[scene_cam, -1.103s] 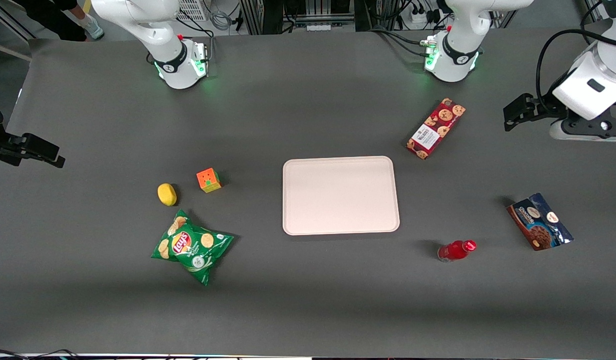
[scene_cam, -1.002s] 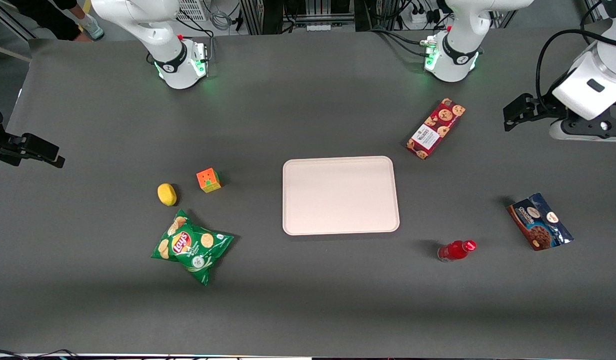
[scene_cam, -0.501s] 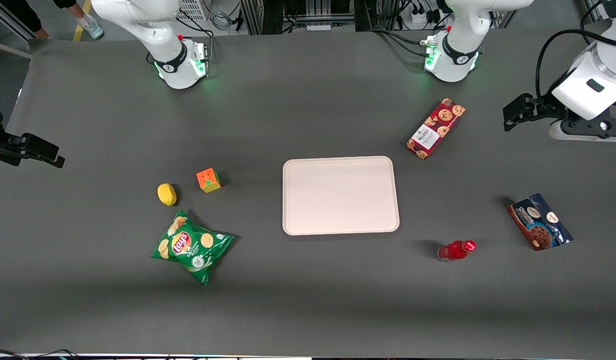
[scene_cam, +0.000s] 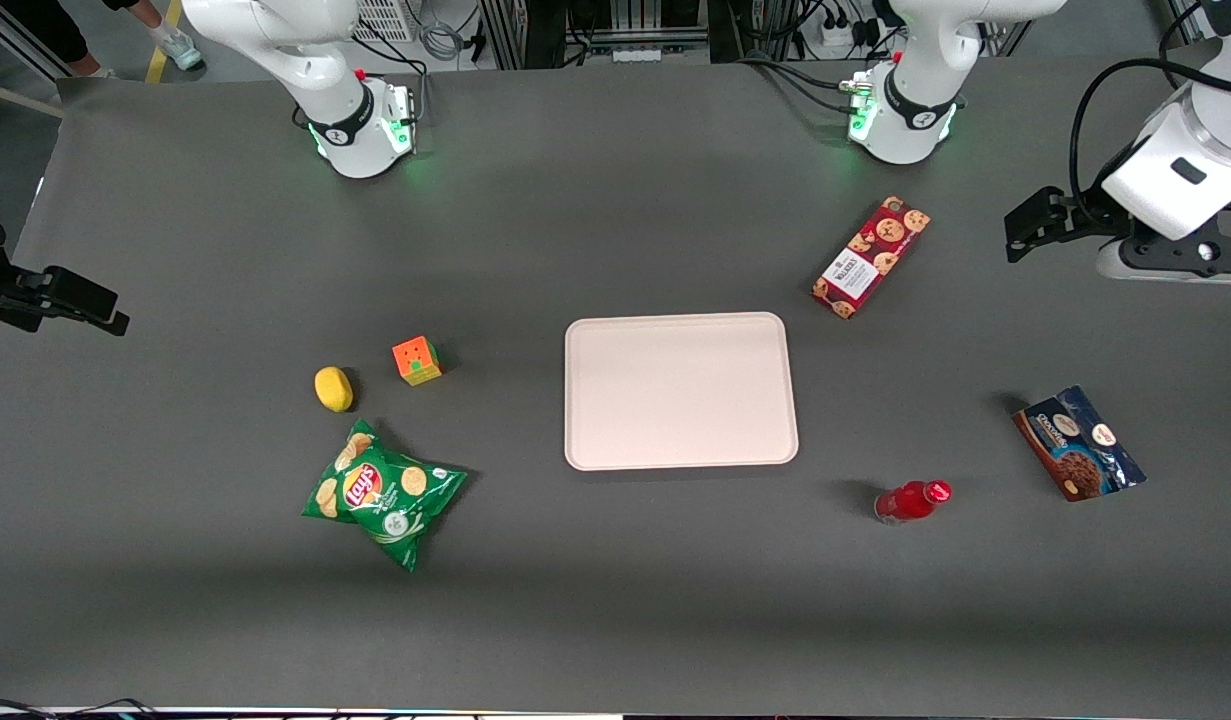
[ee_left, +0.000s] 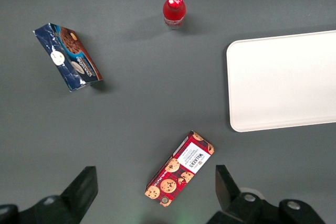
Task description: Place cookie box on tray
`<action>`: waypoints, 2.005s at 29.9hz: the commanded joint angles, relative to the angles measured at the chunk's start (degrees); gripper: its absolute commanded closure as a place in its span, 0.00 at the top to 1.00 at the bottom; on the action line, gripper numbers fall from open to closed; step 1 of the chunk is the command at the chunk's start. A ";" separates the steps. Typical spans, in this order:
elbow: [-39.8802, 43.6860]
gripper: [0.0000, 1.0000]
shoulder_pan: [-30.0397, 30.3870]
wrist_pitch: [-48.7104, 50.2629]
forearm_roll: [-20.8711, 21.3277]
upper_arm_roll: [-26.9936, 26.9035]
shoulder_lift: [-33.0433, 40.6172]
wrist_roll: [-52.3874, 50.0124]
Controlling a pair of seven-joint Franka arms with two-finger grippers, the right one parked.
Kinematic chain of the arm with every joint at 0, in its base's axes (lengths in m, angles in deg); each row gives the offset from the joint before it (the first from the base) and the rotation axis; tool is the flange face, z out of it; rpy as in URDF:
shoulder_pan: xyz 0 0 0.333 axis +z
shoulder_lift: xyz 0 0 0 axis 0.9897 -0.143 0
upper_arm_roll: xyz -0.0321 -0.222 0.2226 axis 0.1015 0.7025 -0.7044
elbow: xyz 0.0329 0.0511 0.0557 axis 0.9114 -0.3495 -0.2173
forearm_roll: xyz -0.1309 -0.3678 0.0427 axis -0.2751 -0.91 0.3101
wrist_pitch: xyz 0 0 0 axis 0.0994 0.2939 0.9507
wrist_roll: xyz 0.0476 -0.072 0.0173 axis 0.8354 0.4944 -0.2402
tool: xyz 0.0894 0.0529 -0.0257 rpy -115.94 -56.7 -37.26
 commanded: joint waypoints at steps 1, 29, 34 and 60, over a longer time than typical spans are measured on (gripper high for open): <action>-0.82 1.00 -0.30 -0.68 0.40 0.06 0.96 -0.56; -0.74 1.00 -0.30 -0.77 0.31 0.41 0.61 -0.56; -0.74 1.00 -0.21 -0.94 0.49 0.32 0.43 -0.56; 4.09 1.00 8.05 -4.89 4.01 -5.74 -8.87 0.41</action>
